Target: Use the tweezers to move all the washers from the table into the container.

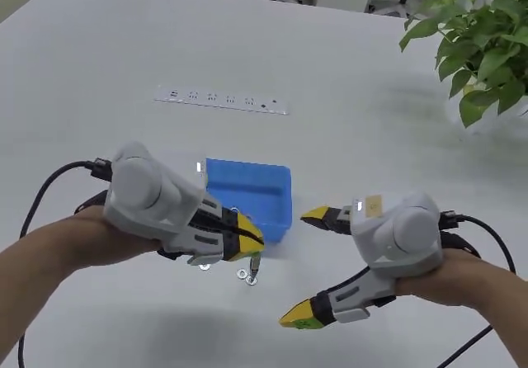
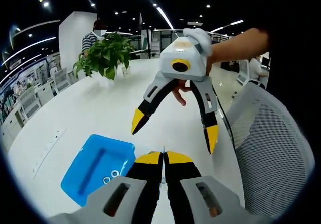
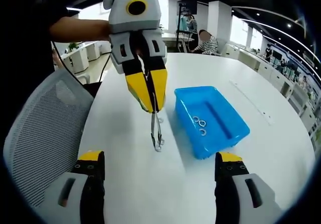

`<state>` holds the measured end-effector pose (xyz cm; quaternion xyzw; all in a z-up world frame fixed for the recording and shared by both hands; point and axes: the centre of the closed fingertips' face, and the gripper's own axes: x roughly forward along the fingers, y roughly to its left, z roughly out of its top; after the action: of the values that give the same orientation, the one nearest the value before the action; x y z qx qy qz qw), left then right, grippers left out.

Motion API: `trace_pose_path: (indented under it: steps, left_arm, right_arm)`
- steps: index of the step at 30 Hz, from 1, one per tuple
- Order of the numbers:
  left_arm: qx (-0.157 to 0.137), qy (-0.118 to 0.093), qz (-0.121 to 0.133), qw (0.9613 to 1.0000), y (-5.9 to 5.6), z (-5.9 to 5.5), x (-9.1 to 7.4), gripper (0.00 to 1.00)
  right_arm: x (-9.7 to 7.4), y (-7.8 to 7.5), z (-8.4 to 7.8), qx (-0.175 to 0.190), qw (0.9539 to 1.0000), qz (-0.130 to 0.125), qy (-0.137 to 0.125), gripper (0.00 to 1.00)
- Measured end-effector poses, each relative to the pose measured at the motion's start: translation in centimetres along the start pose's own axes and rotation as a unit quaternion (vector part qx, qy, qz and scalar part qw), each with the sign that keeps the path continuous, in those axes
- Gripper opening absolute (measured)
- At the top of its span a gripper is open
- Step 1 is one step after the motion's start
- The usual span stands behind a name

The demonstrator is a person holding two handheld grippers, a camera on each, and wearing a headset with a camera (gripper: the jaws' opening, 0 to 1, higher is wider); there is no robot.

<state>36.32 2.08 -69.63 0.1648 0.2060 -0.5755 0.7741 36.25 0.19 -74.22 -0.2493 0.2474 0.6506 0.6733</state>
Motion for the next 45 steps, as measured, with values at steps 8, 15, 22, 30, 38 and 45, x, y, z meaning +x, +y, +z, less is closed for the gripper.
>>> trace_pose_path:
  steps: [8, 15, 22, 30, 38, 45]
  left_arm:
    - [-0.004, 0.0, -0.001, 1.0, 0.0, -0.7, 0.2, 0.05]
    - [-0.004, -0.007, 0.001, 1.0, 0.0, -0.6, 0.2, 0.05]
    - [0.001, -0.007, -0.005, 1.0, -0.3, -0.6, 0.2, 0.05]
    - [0.011, 0.002, -0.012, 0.9999, -0.4, -0.7, 0.0, 0.05]
    - [0.019, 0.009, -0.016, 0.9996, -0.4, -0.8, -0.1, 0.05]
    - [0.02, 0.01, -0.018, 0.9996, -0.3, -0.9, -0.2, 0.05]
  right_arm:
    - [0.5, 0.6, -0.1, -0.003, 0.9999, 0.01, 0.003, 0.89]
    - [1.0, 1.0, 0.0, -0.012, 0.9997, 0.022, 0.008, 0.85]
    - [1.8, 1.6, 0.3, -0.032, 0.9986, 0.041, 0.011, 0.7]
    - [2.7, 1.6, 0.4, -0.074, 0.9955, 0.055, 0.023, 0.49]
    - [3.6, 1.2, 0.7, -0.107, 0.9916, 0.065, 0.032, 0.35]
    - [4.3, 0.8, 1.5, -0.113, 0.9909, 0.07, 0.025, 0.24]
